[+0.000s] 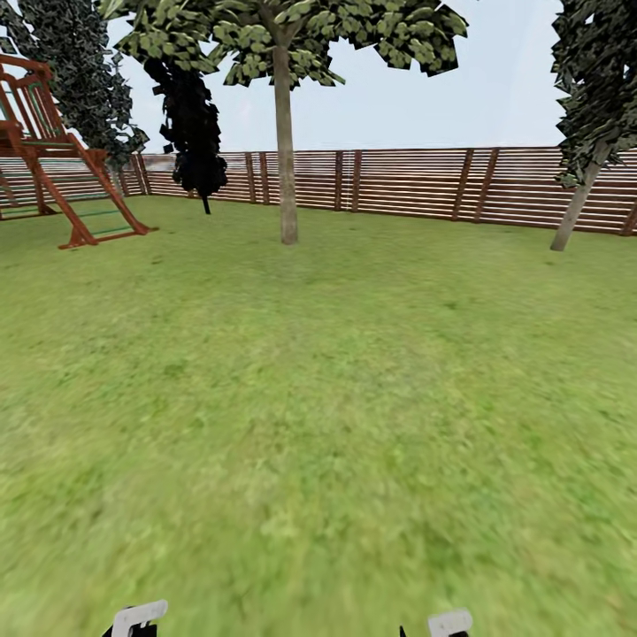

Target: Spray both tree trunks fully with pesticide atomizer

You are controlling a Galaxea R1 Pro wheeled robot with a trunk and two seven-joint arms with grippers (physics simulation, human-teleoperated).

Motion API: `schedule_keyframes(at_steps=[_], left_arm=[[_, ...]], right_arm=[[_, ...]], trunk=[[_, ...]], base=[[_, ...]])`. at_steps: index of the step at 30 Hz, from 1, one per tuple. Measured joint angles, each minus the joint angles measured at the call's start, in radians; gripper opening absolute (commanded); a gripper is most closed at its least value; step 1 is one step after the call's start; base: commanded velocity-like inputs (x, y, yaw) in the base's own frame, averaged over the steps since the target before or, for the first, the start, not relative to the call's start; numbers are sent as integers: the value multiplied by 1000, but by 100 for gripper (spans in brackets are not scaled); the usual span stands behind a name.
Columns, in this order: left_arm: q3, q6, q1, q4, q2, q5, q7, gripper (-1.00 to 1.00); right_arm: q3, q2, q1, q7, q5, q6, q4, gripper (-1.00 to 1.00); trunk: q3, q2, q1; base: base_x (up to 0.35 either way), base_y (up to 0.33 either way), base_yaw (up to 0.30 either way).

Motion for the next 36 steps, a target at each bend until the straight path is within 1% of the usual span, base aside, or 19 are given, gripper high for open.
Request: schedule_keyframes(at_steps=[10,17,36], left_arm=[[0,0,0,0,0,0,0,-100],[0,0,0,0,0,0,0,-100],[0,0,0,0,1,0,0,-100]], right_arm=[[0,0,0,-1,-1,-1,-1,100],[-1,0,0,-3,-1,-2,-1,100],[-2,0,0,-3,-1,-3,-2,100]], trunk=[[0,0,0],[0,0,0],[0,0,0]], base=[[340,0,1],[339,0,150],[340,0,10]])
